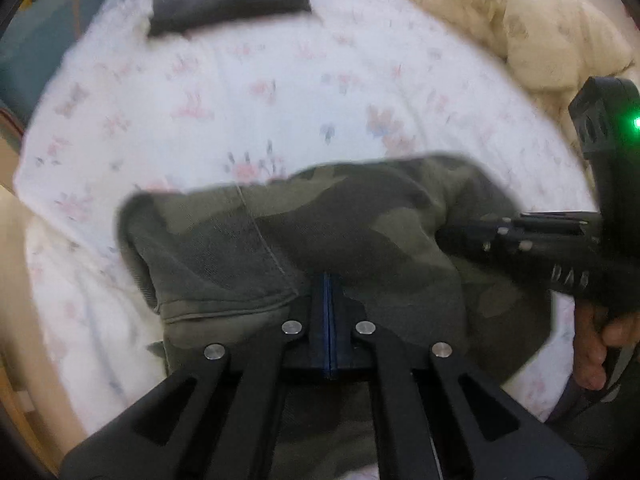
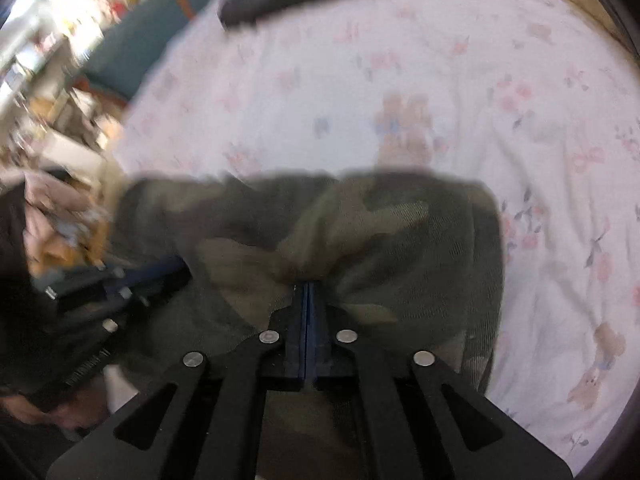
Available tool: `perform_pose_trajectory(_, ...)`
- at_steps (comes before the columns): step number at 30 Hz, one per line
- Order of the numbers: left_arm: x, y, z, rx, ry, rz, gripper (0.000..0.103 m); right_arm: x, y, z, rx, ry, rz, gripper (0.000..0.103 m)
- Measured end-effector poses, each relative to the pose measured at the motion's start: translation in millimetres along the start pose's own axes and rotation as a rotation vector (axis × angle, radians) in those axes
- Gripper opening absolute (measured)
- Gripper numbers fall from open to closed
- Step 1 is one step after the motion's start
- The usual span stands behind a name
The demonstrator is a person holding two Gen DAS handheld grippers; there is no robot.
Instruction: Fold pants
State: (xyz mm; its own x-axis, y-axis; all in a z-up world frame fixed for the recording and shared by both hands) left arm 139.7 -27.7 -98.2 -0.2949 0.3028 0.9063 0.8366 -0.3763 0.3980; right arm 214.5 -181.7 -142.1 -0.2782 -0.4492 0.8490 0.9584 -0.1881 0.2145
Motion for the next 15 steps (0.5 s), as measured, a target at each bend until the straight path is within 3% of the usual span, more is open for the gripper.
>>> perform_pose_trajectory(2, 16.7, 5.7, 7.7, 0.042, -0.038, -0.069, 0.002, 25.8, 5.0, 2.1, 0.004, 0.007, -0.089, 0.007)
perform_pose_trajectory(4, 26.4, 10.0, 21.4, 0.088, 0.028, -0.117, 0.002, 32.7, 10.9, -2.8, -0.025, -0.001, -0.117, 0.007)
perform_pose_trajectory(6, 18.2, 10.3, 37.8, 0.139, 0.071, -0.089, 0.002, 26.3, 15.4, -9.1, -0.04, -0.054, -0.129, 0.007)
perform_pose_trajectory(8, -10.2, 6.0, 51.5, 0.177, 0.072, 0.001, 0.002, 11.0, 16.3, -16.7, -0.035, -0.113, -0.104, 0.003)
perform_pose_trajectory(12, -39.7, 4.8, 46.5, 0.086, 0.114, 0.028, 0.002, -16.3, 11.9, -20.1, -0.002, -0.151, -0.079, 0.0)
perform_pose_trajectory(15, -46.2, 6.5, 60.0, 0.159, 0.082, 0.05, 0.002, -23.1, 14.2, -23.3, -0.008, -0.148, -0.073, 0.0)
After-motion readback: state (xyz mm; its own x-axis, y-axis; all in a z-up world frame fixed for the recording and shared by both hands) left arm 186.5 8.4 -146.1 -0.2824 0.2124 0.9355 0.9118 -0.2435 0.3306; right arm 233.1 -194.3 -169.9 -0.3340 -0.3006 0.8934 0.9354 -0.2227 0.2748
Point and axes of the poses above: each gripper's, at about its wrist camera, not at the fingertips, and x roughly against the way its jaws point, z to its left, y to its top, the point moved 1 cm from there along -x, roughly the way its jaws point, and after that the axes turned 8 degrees about -x, right-handed, at the moved point
